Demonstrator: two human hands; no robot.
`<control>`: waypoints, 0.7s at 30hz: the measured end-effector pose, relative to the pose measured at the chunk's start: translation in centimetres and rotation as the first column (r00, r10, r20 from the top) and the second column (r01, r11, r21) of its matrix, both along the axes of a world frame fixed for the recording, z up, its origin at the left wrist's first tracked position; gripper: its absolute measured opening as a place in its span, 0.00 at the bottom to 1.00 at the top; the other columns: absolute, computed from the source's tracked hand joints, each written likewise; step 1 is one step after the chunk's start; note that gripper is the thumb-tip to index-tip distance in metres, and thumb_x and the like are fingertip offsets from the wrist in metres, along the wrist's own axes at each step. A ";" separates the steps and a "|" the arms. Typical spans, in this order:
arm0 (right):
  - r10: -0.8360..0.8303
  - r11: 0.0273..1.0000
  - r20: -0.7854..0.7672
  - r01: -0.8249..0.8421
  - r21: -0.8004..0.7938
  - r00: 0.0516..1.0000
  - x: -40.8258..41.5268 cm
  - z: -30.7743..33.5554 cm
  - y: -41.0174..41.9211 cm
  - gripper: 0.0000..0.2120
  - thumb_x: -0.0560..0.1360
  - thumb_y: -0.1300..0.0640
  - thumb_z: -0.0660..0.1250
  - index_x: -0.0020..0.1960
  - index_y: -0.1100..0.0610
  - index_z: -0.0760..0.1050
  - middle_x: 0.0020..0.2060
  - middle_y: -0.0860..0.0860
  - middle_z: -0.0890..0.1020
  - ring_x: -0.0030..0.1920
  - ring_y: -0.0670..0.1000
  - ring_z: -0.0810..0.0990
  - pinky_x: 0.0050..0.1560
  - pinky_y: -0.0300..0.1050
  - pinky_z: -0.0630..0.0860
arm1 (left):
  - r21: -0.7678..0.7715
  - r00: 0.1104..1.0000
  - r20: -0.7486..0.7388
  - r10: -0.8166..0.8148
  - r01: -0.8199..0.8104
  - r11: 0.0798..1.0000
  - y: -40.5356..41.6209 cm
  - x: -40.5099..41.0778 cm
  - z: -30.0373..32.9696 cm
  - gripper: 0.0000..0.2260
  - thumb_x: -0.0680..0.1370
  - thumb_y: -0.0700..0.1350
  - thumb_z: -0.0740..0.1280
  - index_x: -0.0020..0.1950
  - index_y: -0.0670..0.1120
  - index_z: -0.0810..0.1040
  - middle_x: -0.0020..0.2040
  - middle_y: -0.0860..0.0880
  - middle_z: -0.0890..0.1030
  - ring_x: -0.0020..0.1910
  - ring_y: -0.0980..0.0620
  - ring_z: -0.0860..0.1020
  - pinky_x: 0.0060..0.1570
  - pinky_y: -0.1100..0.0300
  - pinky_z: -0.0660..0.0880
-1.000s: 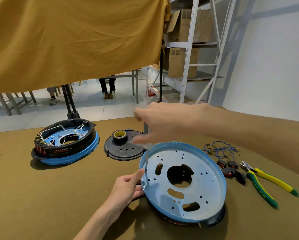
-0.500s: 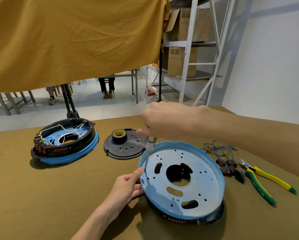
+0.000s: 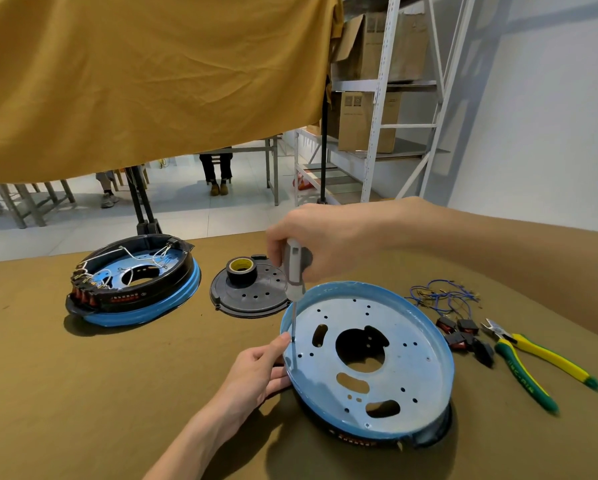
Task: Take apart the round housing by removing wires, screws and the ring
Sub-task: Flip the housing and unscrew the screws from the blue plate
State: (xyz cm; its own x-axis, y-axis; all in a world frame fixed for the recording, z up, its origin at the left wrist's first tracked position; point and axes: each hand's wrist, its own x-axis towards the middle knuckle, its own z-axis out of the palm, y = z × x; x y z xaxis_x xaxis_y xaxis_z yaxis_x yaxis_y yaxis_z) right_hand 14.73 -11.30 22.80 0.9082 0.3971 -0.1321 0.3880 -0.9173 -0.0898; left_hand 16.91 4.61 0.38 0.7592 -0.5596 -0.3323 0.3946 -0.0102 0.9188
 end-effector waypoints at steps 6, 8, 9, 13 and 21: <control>-0.058 0.956 0.334 0.149 -0.254 0.941 0.1 -1.5 0.4 0.21 0.81 0.37 0.61 0.46 0.55 0.74 0.35 0.49 0.76 0.35 0.52 0.78 0.29 0.46 0.71 | -0.025 0.998 -0.052 0.023 -0.025 0.999 0.0 0.1 0.2 0.25 0.71 0.59 0.72 0.61 0.44 0.81 0.54 0.44 0.88 0.54 0.44 0.87 0.48 0.54 0.85; -0.032 0.994 0.188 0.051 -0.094 0.982 0.0 -1.0 0.3 0.09 0.79 0.47 0.69 0.48 0.52 0.75 0.38 0.46 0.81 0.42 0.51 0.82 0.40 0.50 0.81 | -0.036 0.998 -0.050 0.031 -0.033 0.999 -0.1 0.1 0.2 0.26 0.70 0.60 0.73 0.60 0.44 0.81 0.53 0.44 0.88 0.54 0.44 0.87 0.46 0.56 0.85; -0.022 1.000 0.097 0.024 -0.020 0.995 -0.1 -0.5 0.3 0.07 0.76 0.53 0.73 0.50 0.50 0.76 0.41 0.45 0.82 0.45 0.50 0.83 0.45 0.51 0.82 | -0.041 0.998 -0.049 0.041 -0.043 0.998 -0.1 0.1 0.2 0.28 0.69 0.61 0.73 0.60 0.43 0.81 0.53 0.43 0.88 0.53 0.44 0.87 0.46 0.56 0.84; -0.038 0.999 0.054 0.039 -0.030 0.998 -0.3 -0.2 0.4 0.13 0.75 0.47 0.73 0.55 0.48 0.73 0.41 0.44 0.79 0.45 0.50 0.80 0.41 0.51 0.79 | -0.047 0.983 -0.141 0.114 -0.122 0.991 0.0 0.3 0.3 0.30 0.71 0.65 0.71 0.57 0.39 0.80 0.49 0.41 0.88 0.50 0.42 0.87 0.41 0.56 0.84; -0.077 0.996 -0.012 0.077 -0.038 0.997 0.5 0.4 0.0 0.09 0.76 0.53 0.72 0.51 0.46 0.73 0.45 0.45 0.80 0.46 0.50 0.81 0.40 0.44 0.77 | -0.031 0.967 -0.240 0.080 -0.090 0.995 0.6 0.7 0.2 0.25 0.84 0.57 0.61 0.57 0.34 0.79 0.50 0.35 0.86 0.48 0.40 0.87 0.38 0.55 0.84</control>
State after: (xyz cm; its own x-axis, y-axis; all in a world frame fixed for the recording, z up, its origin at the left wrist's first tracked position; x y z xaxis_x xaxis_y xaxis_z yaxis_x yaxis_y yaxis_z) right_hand 15.27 -11.35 23.19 0.9339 0.3206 -0.1582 0.3150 -0.9472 -0.0597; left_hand 17.66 5.23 0.55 0.7062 -0.5134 -0.4876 0.6000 0.0684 0.7971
